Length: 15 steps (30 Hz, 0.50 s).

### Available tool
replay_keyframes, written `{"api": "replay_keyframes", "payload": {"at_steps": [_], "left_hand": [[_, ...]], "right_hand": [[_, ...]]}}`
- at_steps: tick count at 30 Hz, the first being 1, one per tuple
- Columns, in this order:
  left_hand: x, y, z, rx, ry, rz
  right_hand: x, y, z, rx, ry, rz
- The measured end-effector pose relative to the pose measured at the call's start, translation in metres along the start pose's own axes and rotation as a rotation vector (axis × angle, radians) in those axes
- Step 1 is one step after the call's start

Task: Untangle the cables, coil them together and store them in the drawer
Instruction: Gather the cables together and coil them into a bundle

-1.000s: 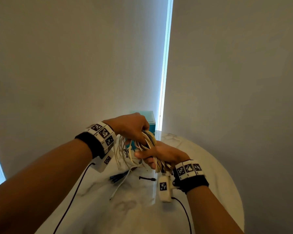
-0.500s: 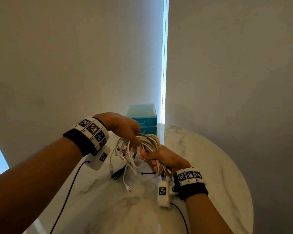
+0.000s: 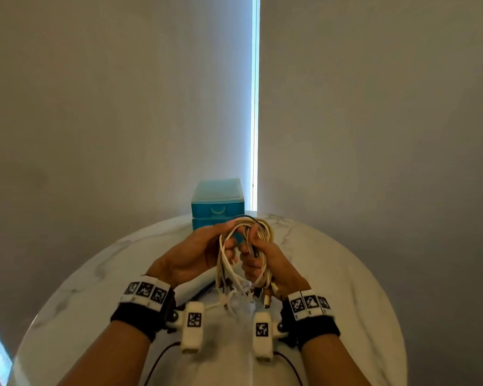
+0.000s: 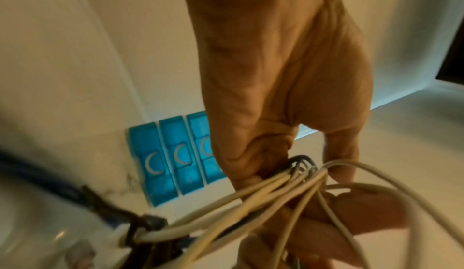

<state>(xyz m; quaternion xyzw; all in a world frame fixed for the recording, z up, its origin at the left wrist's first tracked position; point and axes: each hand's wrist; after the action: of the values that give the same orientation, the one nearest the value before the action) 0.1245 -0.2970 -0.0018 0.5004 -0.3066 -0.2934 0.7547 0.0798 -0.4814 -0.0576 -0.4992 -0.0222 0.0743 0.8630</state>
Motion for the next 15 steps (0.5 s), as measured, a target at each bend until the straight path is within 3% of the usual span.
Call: {"api": "replay_keyframes", "payload": {"at_steps": [3, 6, 15], "left_hand": [[0.007, -0.023, 0.002, -0.143, 0.048, -0.008], [0.017, -0.042, 0.001, -0.093, 0.091, 0.027], [0.017, -0.056, -0.002, 0.311, 0.315, 0.229]], "right_hand": [[0.003, 0.0, -0.004, 0.007, 0.272, -0.079], [0.008, 0.002, -0.01, 0.001, 0.427, -0.119], [0.012, 0.011, 0.005, -0.007, 0.457, -0.133]]}}
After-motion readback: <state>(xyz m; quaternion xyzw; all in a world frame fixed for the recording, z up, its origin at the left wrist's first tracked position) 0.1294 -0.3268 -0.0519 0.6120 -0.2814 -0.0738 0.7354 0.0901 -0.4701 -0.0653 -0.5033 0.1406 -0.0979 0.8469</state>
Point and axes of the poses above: each hand's wrist, its own x-axis towards the middle knuckle, its own z-axis out of the palm, y = z × x, and after that the axes turned 4 degrees about z, right-handed
